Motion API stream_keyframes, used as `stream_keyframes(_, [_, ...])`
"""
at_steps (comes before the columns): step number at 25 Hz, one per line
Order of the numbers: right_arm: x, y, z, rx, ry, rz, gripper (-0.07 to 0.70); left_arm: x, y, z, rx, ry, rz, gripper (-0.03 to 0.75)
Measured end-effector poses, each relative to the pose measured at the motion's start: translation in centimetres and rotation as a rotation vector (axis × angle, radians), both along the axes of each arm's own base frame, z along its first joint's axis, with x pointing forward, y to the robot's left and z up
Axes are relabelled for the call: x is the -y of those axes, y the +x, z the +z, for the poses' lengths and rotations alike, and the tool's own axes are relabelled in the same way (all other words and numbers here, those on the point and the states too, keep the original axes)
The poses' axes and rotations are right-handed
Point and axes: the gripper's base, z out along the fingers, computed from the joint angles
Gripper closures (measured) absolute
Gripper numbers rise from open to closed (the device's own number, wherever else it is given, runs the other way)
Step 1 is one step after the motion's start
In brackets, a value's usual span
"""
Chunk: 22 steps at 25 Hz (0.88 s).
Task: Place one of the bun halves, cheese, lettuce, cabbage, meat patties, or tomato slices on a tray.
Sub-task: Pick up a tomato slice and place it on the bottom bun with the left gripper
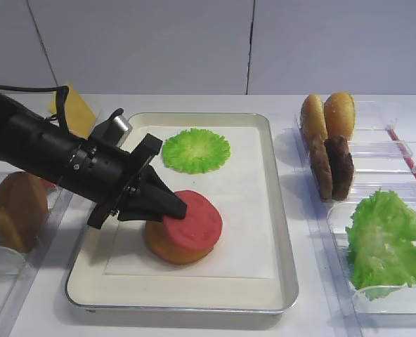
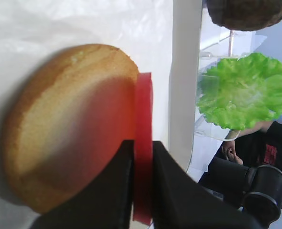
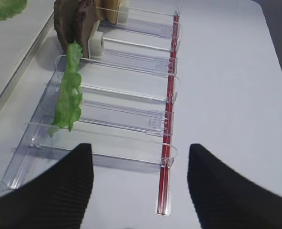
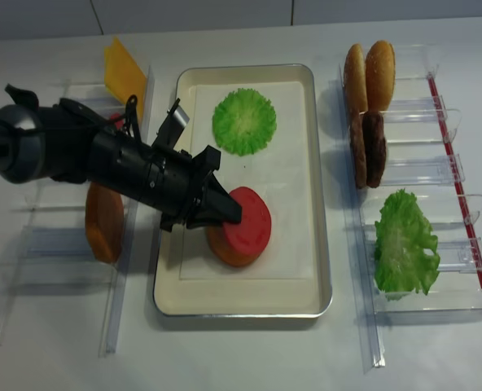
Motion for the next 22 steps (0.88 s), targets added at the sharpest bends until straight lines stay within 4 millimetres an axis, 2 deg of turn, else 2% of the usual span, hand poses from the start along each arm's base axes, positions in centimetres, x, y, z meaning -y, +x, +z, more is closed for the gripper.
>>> stream_keyframes(22, [0.0, 0.0, 0.0, 0.0, 0.0, 0.0, 0.16, -0.12, 0.21, -0.21, -0.036, 0.03, 0.05, 0.671])
